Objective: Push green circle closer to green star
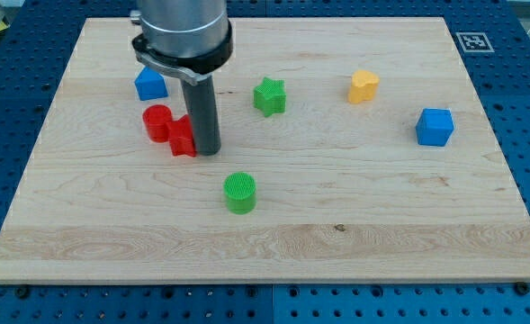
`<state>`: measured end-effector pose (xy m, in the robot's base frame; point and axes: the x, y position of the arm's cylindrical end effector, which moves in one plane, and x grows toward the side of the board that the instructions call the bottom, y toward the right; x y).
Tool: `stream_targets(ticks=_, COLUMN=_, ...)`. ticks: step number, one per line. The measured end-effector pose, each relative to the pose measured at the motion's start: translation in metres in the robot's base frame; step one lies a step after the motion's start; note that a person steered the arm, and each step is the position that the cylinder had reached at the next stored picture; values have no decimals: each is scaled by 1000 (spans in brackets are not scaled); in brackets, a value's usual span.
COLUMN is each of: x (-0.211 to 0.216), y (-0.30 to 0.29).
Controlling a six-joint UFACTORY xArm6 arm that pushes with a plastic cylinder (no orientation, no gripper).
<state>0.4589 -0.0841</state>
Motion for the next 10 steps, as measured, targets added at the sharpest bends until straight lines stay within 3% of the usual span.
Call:
stream_targets(ticks=2, x=-3, y=-12)
stream_targets(ticks=5, x=77, y=0)
stream_targets(ticks=8, x=112, y=22)
stream_targets(ticks=10, x=100, y=56)
